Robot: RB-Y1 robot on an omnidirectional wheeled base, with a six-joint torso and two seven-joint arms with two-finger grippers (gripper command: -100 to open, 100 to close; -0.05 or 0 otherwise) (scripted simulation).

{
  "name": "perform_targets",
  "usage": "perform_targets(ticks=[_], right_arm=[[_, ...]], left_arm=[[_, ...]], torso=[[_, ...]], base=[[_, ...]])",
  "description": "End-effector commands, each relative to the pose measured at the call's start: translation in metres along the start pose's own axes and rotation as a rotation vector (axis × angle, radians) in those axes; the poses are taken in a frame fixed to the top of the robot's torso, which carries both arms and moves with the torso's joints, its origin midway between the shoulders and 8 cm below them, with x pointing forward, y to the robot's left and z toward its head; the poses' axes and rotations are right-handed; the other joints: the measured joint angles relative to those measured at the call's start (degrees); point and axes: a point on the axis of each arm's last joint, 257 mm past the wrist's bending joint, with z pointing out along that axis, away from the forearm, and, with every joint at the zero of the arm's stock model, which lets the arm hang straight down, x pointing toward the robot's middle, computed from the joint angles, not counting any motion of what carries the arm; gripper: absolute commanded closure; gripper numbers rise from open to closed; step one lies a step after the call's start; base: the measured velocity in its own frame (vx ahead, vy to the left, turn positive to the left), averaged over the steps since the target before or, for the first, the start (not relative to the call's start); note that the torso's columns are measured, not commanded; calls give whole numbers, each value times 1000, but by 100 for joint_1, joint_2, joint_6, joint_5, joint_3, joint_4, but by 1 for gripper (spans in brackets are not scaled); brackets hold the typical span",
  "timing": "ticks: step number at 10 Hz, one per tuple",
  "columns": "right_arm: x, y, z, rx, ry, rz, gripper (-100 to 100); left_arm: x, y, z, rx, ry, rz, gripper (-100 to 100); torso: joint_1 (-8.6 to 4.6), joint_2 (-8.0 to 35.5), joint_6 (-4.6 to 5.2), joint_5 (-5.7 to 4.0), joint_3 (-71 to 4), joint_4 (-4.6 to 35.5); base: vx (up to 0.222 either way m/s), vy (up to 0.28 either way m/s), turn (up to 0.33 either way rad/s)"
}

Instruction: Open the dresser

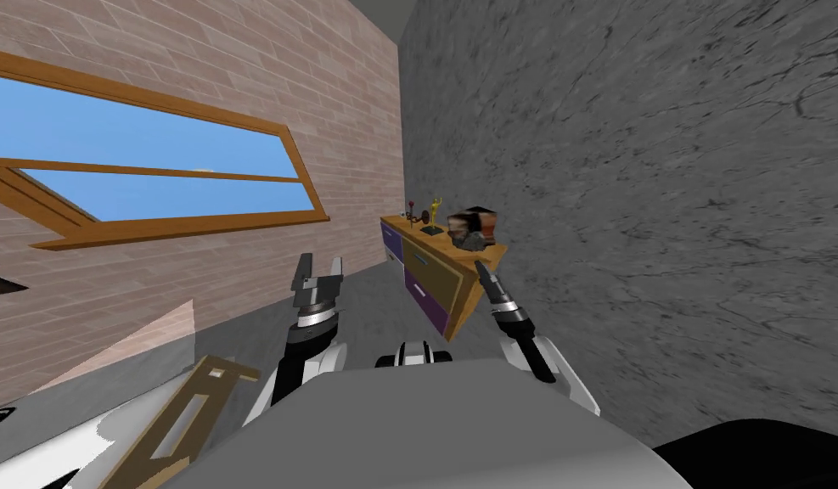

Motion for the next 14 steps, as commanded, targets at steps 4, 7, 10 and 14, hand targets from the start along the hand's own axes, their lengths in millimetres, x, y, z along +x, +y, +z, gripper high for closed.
perform_targets(ticks=[4,7,10,14], right_arm=[[13,-43,-8,70,96,-312,-100],[17,-72,-16,116,149,-475,-100],[20,-87,-20,132,189,-605,-100],[22,-115,-28,170,252,-786,-100]], left_arm=[[0,0,0,0,0,0,0],[0,0,0,0,0,0,0],[0,0,0,0,0,0,0],[0,0,0,0,0,0,0]], torso=[[1,9,1,-2,7,3],[19,-3,4,2,0,0],[-3,0,4,-3,2,1],[17,14,4,1,11,5]], base=[[86,141,-115],[108,205,-169],[117,191,-99],[89,155,-120]])
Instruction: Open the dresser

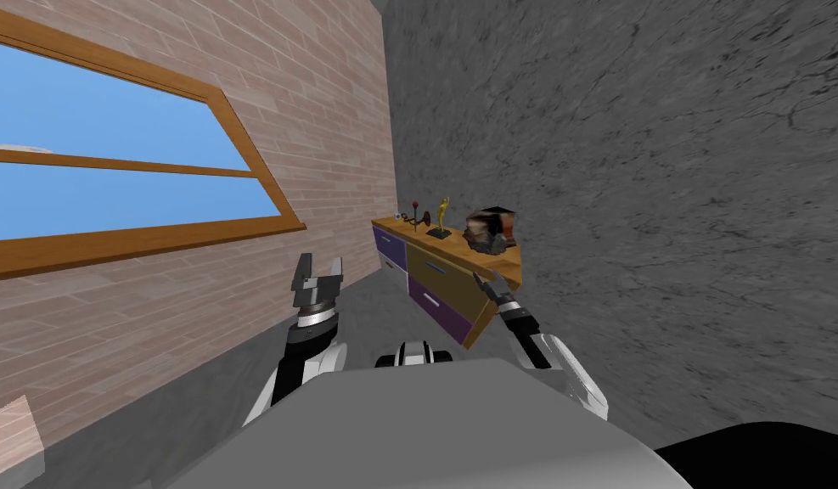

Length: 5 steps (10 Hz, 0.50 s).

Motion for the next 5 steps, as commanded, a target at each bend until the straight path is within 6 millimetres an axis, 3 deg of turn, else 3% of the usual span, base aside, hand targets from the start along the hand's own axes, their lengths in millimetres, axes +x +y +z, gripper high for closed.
perform_targets(ticks=[1,5], right_arm=[[17,-15,-3,27,48,-131,-100],[36,-36,-6,57,110,-300,-100]], left_arm=[[0,0,0,0,0,0,0],[0,0,0,0,0,0,0]], torso=[[-12,0,-1,0,-1,0],[-15,-11,-3,-2,-8,-4]], base=[[91,160,-185],[95,150,-116]])
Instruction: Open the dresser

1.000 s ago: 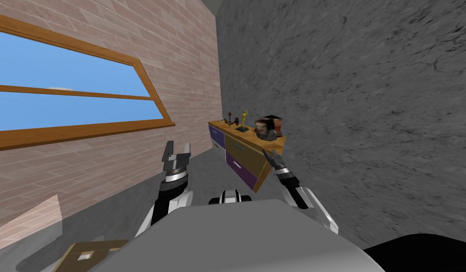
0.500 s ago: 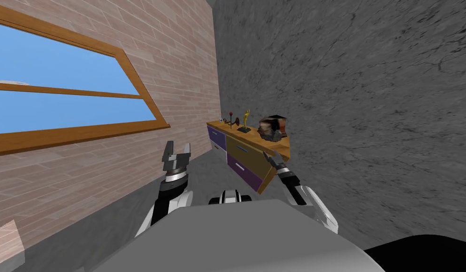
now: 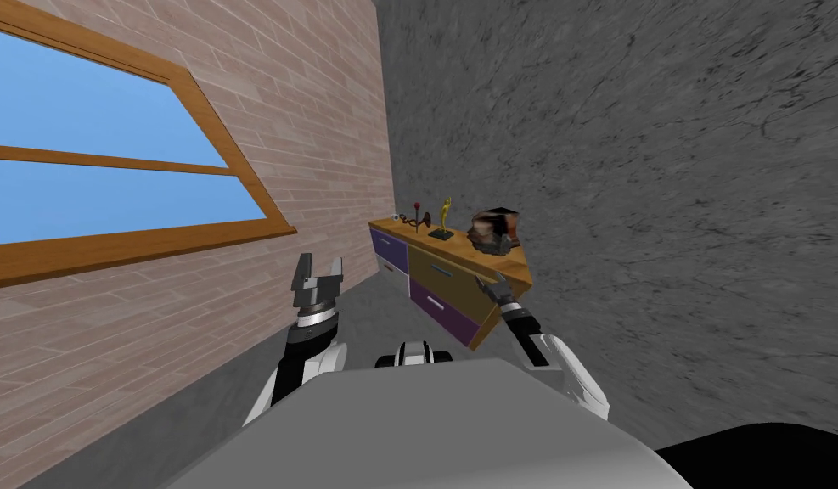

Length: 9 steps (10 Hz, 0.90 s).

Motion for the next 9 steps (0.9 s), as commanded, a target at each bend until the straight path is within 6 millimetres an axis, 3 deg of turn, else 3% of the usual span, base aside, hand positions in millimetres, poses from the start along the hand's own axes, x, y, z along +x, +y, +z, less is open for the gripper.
perform_targets(ticks=[1,7,9], right_arm=[[14,-11,-1,16,36,-98,-100],[46,-35,-3,51,127,-321,-100],[65,-50,-5,68,184,-441,-100]], left_arm=[[0,0,0,0,0,0,0],[0,0,0,0,0,0,0],[0,0,0,0,0,0,0]], torso=[[6,-5,3,0,-2,-1],[5,-1,3,0,0,0],[4,0,3,-1,1,0]], base=[[88,141,-88],[83,130,-116],[101,172,-180]])
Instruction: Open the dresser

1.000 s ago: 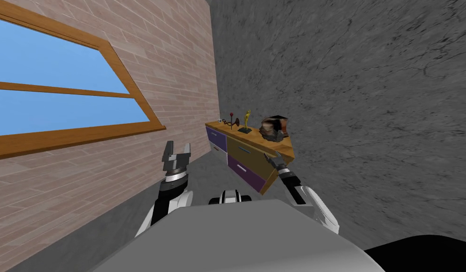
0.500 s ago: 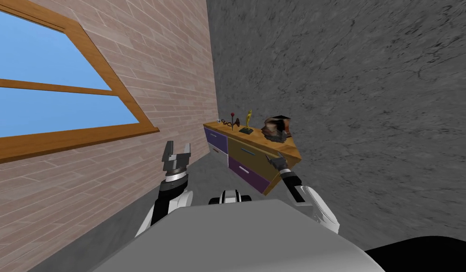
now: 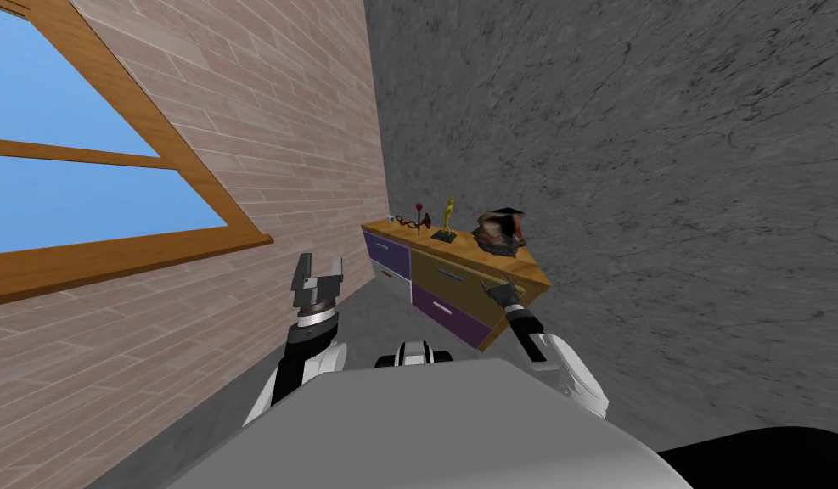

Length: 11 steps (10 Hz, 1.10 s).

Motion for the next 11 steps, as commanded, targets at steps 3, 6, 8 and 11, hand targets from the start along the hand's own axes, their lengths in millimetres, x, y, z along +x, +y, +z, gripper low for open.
perform_targets(ticks=[3,6,8,11], right_arm=[[36,-12,2,24,96,-206,-100],[54,-15,2,31,145,-310,-100],[62,-15,1,33,168,-353,-100],[83,-7,-1,38,230,-423,-100]], left_arm=[[0,0,0,0,0,0,0],[0,0,0,0,0,0,0],[0,0,0,0,0,0,0],[0,0,0,0,0,0,0]], torso=[[-5,-2,0,-1,-1,0],[-21,13,0,-6,9,4],[3,5,-4,2,2,1],[15,-11,-2,5,-6,-2]], base=[[120,179,-152],[90,117,-123],[86,122,-100],[123,165,-156]])
